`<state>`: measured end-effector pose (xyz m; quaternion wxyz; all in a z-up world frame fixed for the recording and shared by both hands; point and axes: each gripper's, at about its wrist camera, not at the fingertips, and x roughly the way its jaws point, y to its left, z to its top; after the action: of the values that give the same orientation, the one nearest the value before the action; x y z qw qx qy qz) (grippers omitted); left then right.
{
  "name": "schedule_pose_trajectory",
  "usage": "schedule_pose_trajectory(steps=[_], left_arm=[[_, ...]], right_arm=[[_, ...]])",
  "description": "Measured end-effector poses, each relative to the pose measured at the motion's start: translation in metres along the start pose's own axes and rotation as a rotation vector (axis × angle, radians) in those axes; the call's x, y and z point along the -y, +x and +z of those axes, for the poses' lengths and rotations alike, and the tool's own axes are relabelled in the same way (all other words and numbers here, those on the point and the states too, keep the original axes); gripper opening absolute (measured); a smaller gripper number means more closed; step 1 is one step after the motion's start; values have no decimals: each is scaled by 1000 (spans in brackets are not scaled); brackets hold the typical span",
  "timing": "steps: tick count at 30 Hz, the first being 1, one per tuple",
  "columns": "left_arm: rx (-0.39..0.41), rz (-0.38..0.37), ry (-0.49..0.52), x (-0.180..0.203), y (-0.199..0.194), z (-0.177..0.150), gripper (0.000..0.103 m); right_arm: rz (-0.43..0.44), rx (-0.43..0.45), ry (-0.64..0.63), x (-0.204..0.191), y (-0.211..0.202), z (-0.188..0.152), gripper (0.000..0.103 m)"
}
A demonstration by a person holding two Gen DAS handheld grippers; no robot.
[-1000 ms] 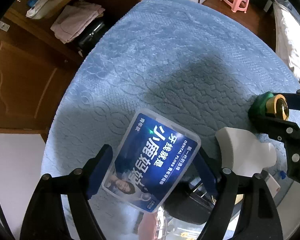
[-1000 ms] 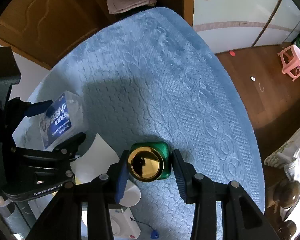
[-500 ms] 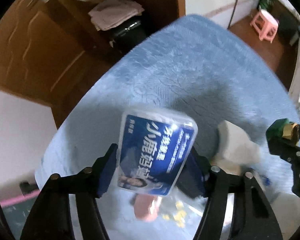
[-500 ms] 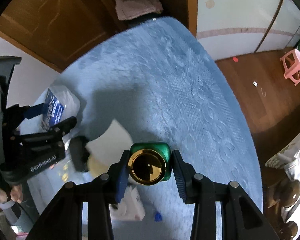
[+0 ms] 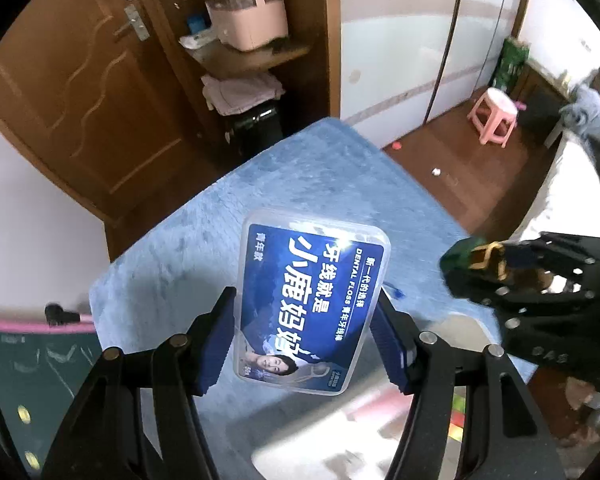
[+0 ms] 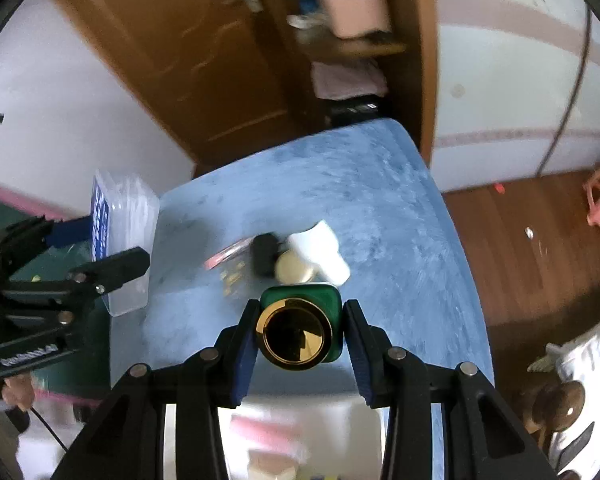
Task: Organize rigid objects
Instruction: 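Carry the floss box into the tray with the left tool while the right tool drops the bottle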
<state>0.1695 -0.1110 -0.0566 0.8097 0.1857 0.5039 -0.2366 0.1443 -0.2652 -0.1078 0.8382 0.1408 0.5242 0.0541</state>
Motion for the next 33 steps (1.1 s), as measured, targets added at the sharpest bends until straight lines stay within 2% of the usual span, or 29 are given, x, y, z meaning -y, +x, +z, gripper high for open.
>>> schedule_pose_trajectory(steps=[5,10,16,21,26,33], left_arm=[[9,-36,-83,19,-35,-33,67],[-15,-42,-188,36,-48,-72,67],[-93,-22,-314,48,-26,-113,67],[-162,9,-416,52,3,-146,67],[-198,71,-445,65,24,-166,67],[-201,112,-457,72,36,-175,67]], right_arm=[[32,16,-133,-18,-40,-40,41],[40,-13,-249,-27,-55,-84,41],[32,-65,-348,-34,-50,-129,41],[-49,-112,-411,-36,-29,-155,41],[-107,-165,-437,-28,-10,-171,41],[-126,-198,-474,-24,3,-181,41]])
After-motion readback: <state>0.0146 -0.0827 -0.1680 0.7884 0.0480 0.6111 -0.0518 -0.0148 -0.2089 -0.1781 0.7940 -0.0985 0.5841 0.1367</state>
